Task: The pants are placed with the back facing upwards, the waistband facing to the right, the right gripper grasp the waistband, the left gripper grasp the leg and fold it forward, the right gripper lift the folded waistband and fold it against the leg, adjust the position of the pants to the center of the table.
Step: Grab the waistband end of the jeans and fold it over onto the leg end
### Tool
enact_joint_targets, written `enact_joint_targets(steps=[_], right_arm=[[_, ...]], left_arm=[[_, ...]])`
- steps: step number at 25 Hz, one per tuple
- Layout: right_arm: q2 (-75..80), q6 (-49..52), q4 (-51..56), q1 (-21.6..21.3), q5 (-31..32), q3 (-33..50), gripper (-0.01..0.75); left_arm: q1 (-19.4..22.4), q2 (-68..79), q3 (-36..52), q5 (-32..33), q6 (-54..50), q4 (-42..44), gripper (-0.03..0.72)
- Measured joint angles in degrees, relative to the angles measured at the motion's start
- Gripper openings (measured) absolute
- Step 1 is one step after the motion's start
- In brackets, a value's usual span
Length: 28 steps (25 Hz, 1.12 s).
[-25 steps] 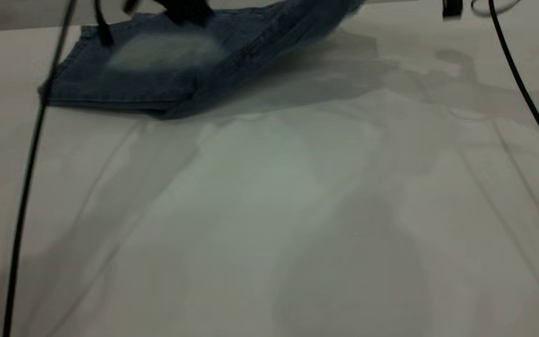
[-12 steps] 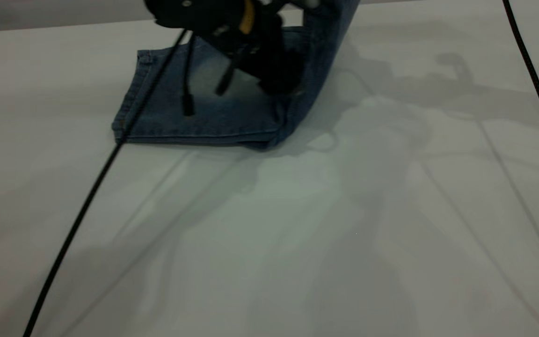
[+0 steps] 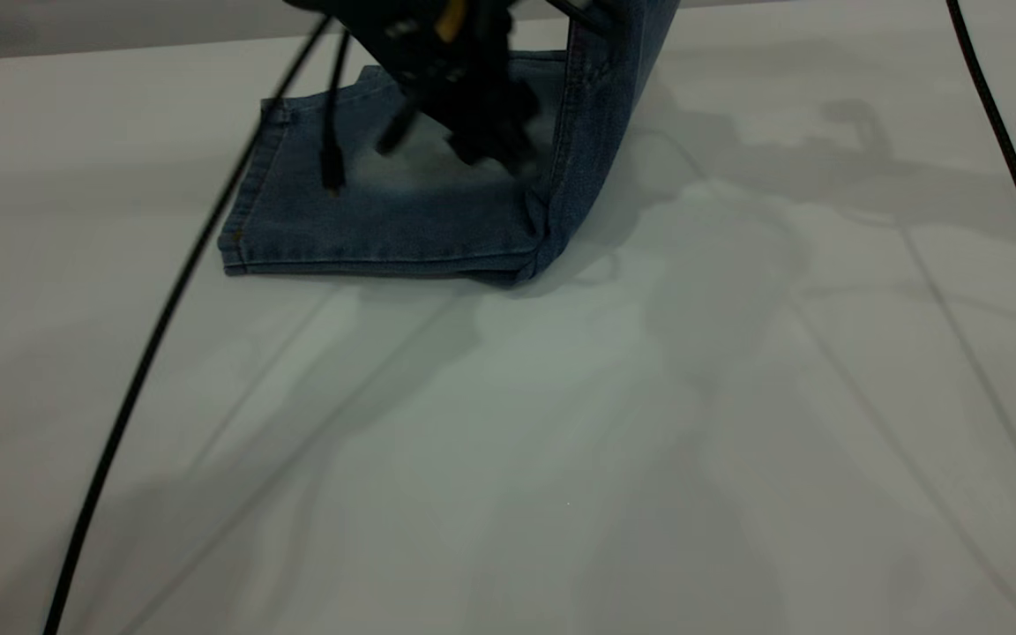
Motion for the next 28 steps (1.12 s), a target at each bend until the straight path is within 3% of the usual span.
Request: enact_joint_targets(steps=[7,13,21,28], right_arm=[[0.0,0.0,0.06,0.0,0.0,0.0,0.106],[-0.33,0.06,-0.06,0.0,0.0,0.0,0.106],[-3.46,-0.48,-0.04,0.64,0.06,-0.59,0.106],[-5.47,-0.54,-0.15,0.64,-0.01,-0.59,0.106]], left_arm=[[3.97,-0.34,0.0,3.8,-1.57,1.69,0.458],[8.06,0.0,0.05,3.22,-1.92,1.75,0.458],[7.04,3.87,0.49,-0.15,-2.13,0.15,0.458],[3.21,5.33,0.49,-4.19,-2.18,-1.32,0.456]])
